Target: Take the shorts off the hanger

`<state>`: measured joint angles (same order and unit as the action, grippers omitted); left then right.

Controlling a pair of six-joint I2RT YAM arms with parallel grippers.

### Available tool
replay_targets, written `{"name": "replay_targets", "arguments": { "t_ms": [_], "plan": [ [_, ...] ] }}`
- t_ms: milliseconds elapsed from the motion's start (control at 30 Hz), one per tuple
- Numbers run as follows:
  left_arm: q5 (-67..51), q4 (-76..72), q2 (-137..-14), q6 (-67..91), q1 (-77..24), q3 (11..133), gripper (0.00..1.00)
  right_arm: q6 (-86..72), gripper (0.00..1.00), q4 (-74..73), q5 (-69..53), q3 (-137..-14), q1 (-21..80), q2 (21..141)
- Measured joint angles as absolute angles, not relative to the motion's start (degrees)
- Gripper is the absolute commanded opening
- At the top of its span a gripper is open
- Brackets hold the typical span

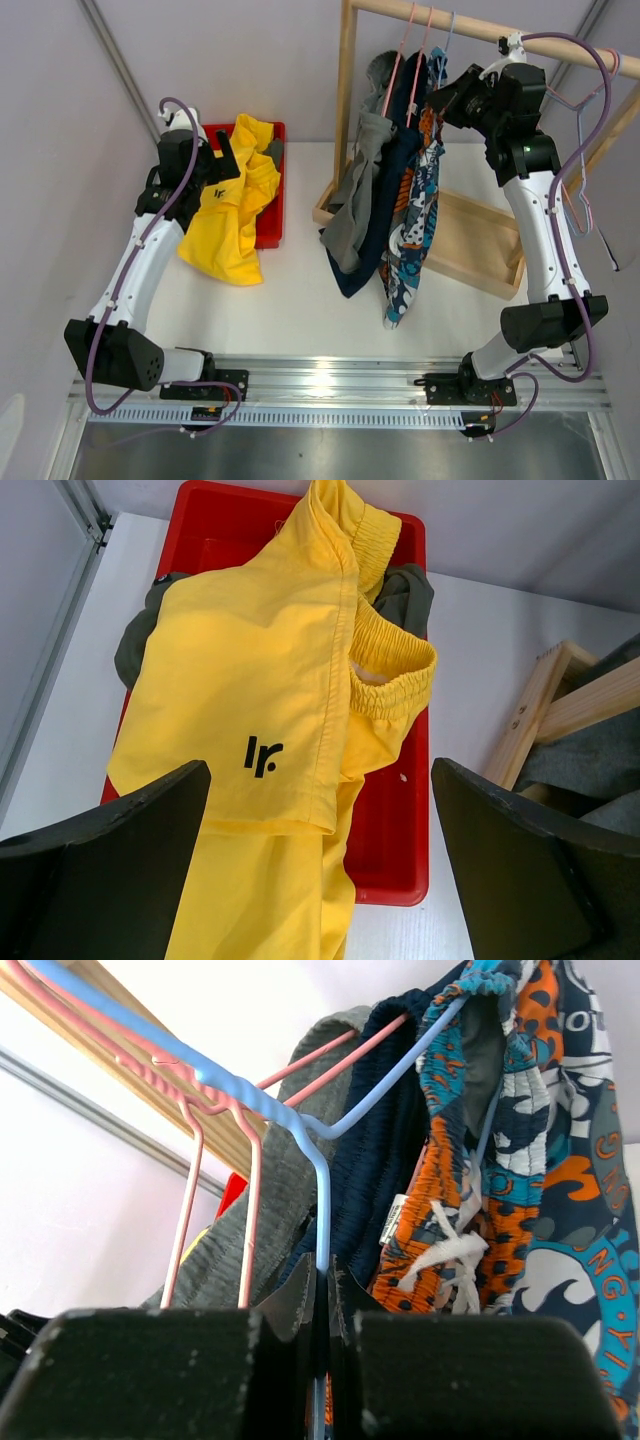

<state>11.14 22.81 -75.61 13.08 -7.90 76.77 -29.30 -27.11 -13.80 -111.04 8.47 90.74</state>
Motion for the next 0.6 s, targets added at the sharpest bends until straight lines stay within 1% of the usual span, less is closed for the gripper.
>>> {"name": "replay_targets", "arguments": {
  "t_ms": [133,200,267,333,400,500,600],
  "plan": [
    [10.0,22.6,-75.2,12.5,-8.6,76.6,0.98,-28.7,0.00,-28.0,-13.1,-111.6,8.5,90.7],
    [11.9,22.5,-74.2,11.0,-11.6,76.6,0.99,-28.4,0.00,-29.9,-12.7,-113.0,8.6,90.7],
    [14.1,22.4,-72.7,8.5,-18.9,77.1,0.99,-28.4,0.00,-31.6,-12.3,-114.1,8.6,89.9],
    [15.4,22.8,-71.6,5.9,-29.3,79.5,0.99,-28.7,0.00,-32.8,-11.6,-114.1,8.4,87.9],
    [14.1,22.6,-70.9,4.3,-38.5,82.8,0.99,-29.0,0.00,-33.6,-11.2,-113.8,8.3,85.3],
    [10.0,20.0,-68.9,3.8,-48.1,85.2,0.99,-30.1,0.00,-33.3,-11.0,-110.7,8.5,77.9],
    [5.2,14.9,-66.5,3.9,-55.2,83.9,0.99,-31.6,0.00,-32.9,-11.3,-106.6,8.7,69.3]
  ]
}}
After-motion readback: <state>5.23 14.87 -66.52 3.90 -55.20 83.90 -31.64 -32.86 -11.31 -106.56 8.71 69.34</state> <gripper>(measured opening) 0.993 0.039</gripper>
